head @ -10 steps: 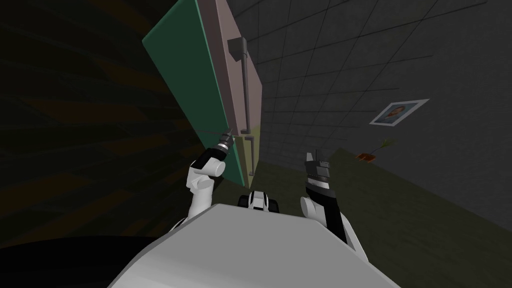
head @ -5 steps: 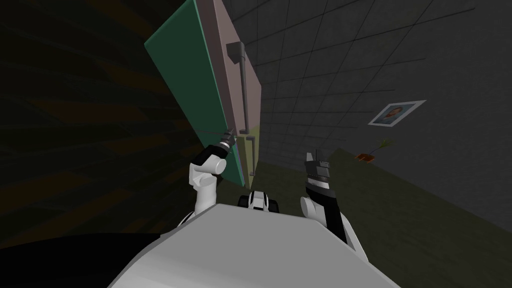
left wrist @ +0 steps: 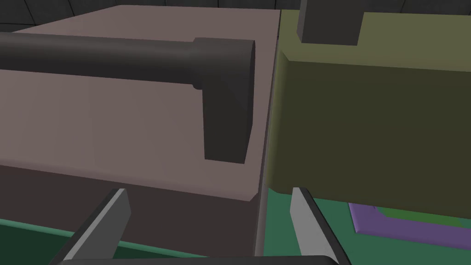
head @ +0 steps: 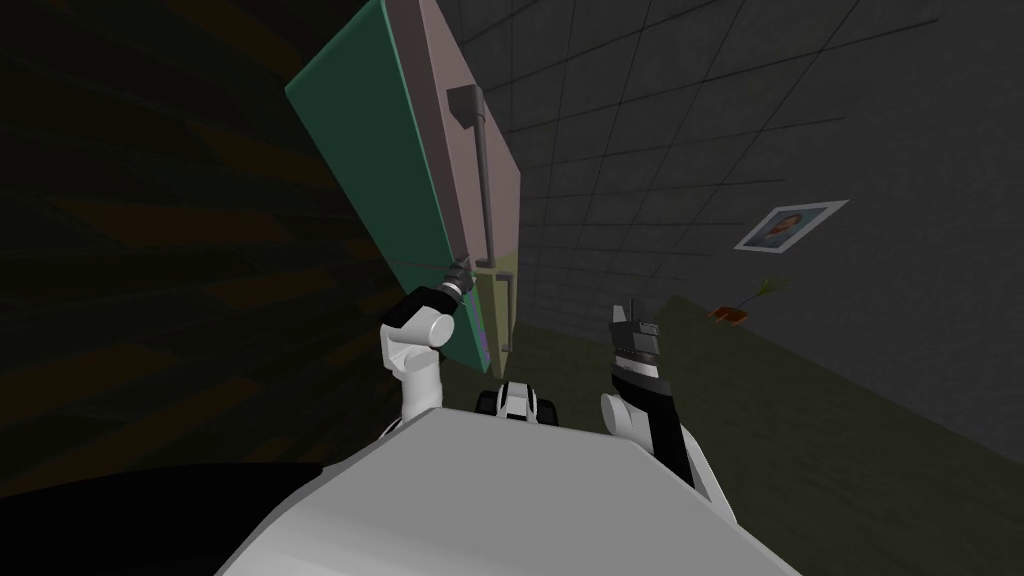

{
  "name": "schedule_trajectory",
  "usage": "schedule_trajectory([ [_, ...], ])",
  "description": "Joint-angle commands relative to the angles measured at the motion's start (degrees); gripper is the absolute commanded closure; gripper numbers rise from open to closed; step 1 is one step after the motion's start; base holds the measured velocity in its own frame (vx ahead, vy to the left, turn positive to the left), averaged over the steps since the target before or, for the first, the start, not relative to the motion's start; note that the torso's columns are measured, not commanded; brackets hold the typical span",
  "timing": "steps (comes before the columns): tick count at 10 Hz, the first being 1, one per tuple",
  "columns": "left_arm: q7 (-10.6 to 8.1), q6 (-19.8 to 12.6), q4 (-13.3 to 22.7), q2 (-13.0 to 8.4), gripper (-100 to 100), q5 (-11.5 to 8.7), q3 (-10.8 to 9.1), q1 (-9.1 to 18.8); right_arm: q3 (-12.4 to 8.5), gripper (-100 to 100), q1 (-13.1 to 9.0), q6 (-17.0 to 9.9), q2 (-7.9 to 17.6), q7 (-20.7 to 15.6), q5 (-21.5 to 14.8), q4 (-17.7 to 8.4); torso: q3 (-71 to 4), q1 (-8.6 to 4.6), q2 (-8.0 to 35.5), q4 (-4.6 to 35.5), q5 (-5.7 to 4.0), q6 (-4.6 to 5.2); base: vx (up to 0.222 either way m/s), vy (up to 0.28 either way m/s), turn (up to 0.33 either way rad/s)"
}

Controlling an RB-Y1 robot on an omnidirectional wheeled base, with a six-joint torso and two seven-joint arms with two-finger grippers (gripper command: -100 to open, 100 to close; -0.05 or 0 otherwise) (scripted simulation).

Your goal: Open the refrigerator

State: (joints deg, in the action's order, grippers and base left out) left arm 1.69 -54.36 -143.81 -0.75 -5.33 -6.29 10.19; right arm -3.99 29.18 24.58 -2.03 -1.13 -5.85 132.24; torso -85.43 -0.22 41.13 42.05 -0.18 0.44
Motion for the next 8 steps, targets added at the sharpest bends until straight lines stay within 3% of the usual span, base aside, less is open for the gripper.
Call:
schedule_trajectory([
  [1,-0.03,-0.6,0.0,1.0,-100,0.1,-0.02,0.4,0.0,0,0.0,0.0,0.0,0.0,0.0,0.0,0.0,0.00,0.0,0.0,-0.01,0.01,-0.023,-0.002,0.025],
  [2,-0.20,-2.6,-1.6,1.1,-100,0.3,-0.36,0.9,0.0,0,0.0,0.0,0.0,0.0,0.0,0.0,0.1,0.08,0.1,0.0,0.08,-0.11,0.029,-0.010,0.029],
  [4,-0.19,-3.1,-1.8,1.2,-100,0.3,-0.35,0.4,0.0,0,0.0,0.0,0.0,0.0,0.0,0.0,0.0,0.08,0.0,0.1,0.01,-0.04,0.047,0.003,0.041],
  [5,-0.13,-1.9,-1.0,1.1,100,0.2,-0.22,0.7,0.0,0,0.0,0.0,0.0,0.0,0.0,0.0,0.1,0.03,0.1,-0.1,0.05,-0.02,-0.041,0.007,-0.017],
  [7,-0.04,-0.7,-0.1,1.0,100,0.2,-0.01,0.4,0.0,0,0.0,0.0,0.0,0.0,0.0,0.0,0.2,-0.18,0.4,0.3,-0.14,0.01,-0.049,0.007,-0.032],
  [8,-0.07,-1.8,-0.2,1.0,100,0.1,-0.24,0.1,0.0,0,0.0,0.0,0.0,0.0,0.0,0.0,0.4,-0.18,0.6,0.3,-0.10,-0.14,-0.039,-0.001,0.013],
])
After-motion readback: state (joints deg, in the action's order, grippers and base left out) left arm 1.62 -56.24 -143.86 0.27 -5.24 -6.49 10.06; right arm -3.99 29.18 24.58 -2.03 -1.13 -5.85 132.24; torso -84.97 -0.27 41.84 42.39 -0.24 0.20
